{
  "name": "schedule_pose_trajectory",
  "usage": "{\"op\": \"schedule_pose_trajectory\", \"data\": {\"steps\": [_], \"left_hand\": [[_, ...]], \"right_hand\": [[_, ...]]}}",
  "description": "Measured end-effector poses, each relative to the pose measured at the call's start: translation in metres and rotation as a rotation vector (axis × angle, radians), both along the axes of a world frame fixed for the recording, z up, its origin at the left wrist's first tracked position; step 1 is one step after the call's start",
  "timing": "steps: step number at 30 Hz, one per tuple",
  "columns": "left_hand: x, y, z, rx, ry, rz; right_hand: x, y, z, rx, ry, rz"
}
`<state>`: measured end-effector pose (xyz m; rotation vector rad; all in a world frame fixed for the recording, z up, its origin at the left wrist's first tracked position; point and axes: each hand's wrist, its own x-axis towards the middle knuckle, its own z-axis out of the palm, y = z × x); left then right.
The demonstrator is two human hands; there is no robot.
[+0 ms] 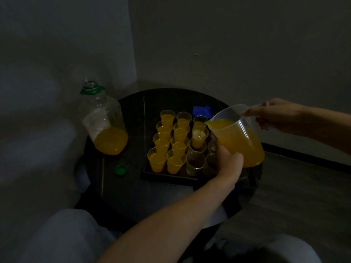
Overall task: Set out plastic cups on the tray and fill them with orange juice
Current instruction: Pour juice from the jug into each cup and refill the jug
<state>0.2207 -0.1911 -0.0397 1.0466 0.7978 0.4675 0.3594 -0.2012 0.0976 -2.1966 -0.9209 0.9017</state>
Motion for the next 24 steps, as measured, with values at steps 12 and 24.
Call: {"op": "schedule_pose_trajectory", "data": {"steps": [12,24], "left_hand": [[0.001,-0.011,0.004,-0.041,-0.019,0.021],[0.008,-0.018,-0.001,-0.103,-0.034,0.036]], "right_hand": [[-0.004,-0.003,0.008,-0.035,-0.022,0.029],[-0.005,-0.006,0.013,-0.058,-0.017,0.028]]}}
